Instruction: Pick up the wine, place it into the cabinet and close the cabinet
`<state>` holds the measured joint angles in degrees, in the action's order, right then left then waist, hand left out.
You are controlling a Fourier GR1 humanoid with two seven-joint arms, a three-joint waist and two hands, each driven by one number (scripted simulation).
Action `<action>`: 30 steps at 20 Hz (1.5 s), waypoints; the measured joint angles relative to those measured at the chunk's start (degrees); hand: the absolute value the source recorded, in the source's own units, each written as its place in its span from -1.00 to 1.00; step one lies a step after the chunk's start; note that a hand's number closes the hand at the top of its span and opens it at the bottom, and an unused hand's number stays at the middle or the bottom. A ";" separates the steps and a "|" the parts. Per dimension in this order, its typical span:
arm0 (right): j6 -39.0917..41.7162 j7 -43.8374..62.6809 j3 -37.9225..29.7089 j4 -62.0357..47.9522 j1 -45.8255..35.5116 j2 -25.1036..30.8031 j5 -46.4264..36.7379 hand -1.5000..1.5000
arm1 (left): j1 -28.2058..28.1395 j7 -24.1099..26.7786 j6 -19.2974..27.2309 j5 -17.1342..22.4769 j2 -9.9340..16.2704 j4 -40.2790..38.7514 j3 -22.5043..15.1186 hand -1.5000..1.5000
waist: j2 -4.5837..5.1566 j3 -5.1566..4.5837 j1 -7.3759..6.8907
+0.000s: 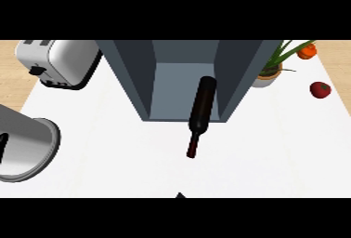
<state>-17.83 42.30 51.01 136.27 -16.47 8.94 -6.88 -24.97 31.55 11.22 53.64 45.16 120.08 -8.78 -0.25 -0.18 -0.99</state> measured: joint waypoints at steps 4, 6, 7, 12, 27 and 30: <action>-3.54 1.98 -0.68 -1.44 -6.50 0.82 3.48 1.00 | 1.85 -1.97 0.41 0.43 -0.49 0.58 -0.23 -1.00 | 0.18 -0.01 -0.36; -5.32 2.44 -1.68 -2.96 -10.01 0.38 5.86 1.00 | 2.83 -2.77 0.40 0.63 -0.58 0.20 0.08 -1.00 | 0.26 -0.02 -0.57; -5.97 2.31 -2.65 -4.31 -12.21 -0.25 7.14 1.00 | 3.38 -3.23 0.65 0.58 -0.68 0.34 -0.12 -1.00 | 0.33 -0.01 -0.73; -10.06 0.74 -7.61 -16.67 -26.35 -5.85 12.72 1.00 | 4.00 -3.95 0.93 0.05 -1.94 0.30 -0.54 -1.00 | 0.42 0.08 -1.46; -5.11 -12.33 -22.28 -53.37 -51.58 -8.76 17.47 1.00 | 7.74 -6.21 0.74 -1.88 -5.18 -3.38 1.68 -1.00 | 0.42 0.05 -0.47; -1.90 -15.99 -25.93 -59.32 -52.50 -8.77 18.48 1.00 | 8.10 -6.35 0.59 -2.93 -6.37 -3.66 1.46 -1.00 | 0.37 0.07 -0.35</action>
<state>-19.73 26.31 25.08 76.94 -68.97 0.17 11.59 -16.87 25.20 11.81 50.71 38.79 116.41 -7.32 0.12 -0.11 -1.34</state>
